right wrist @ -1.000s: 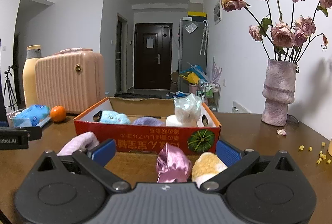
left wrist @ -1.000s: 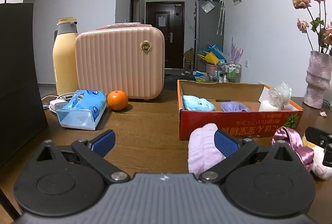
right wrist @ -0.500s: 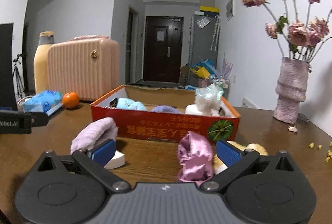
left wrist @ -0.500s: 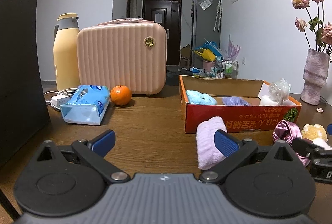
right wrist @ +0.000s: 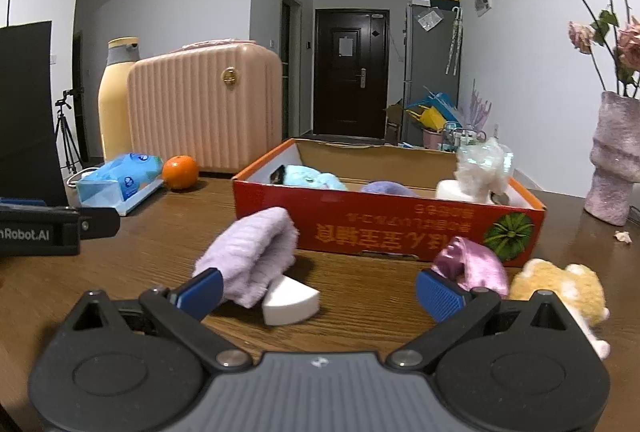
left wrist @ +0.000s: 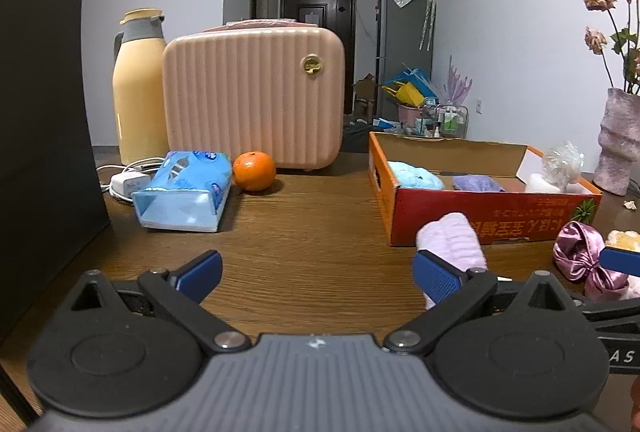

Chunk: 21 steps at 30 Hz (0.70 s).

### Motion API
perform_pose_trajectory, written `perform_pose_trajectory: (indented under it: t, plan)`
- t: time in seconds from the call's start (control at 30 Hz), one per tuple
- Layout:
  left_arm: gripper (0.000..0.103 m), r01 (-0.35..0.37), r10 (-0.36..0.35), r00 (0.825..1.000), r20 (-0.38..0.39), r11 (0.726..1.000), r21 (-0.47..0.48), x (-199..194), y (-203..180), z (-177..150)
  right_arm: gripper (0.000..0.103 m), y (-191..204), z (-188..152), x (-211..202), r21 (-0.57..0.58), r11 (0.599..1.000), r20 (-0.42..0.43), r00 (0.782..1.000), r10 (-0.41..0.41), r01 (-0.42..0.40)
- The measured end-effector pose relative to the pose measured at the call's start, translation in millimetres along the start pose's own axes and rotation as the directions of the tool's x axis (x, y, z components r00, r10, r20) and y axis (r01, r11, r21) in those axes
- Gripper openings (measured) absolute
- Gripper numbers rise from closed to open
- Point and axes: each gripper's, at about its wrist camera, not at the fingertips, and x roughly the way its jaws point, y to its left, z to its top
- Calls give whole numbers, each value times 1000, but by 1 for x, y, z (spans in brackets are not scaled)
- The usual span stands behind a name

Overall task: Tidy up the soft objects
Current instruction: 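Close right gripper on pink towel while left tool moves toward white wedge sponge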

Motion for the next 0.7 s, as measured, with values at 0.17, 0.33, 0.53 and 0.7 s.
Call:
perform_pose_trajectory:
  t: [0.17, 0.33, 0.53, 0.7]
  plan:
    - [103, -7, 7, 1000, -3, 1000, -10, 3, 14, 1, 103, 14, 5, 10, -2, 1000, 14, 1000, 19, -19]
    - [103, -14, 13, 1000, -13, 1000, -26, 11, 30, 3, 103, 27, 9, 23, -14, 1000, 6, 1000, 25, -25]
    - [103, -24, 23, 999, -27, 999, -37, 19, 48, 3, 103, 43, 12, 43, -26, 999, -24, 999, 31, -31]
    - [103, -31, 30, 999, -40, 999, -33, 24, 58, 3, 102, 54, 15, 57, -53, 998, -51, 999, 14, -17]
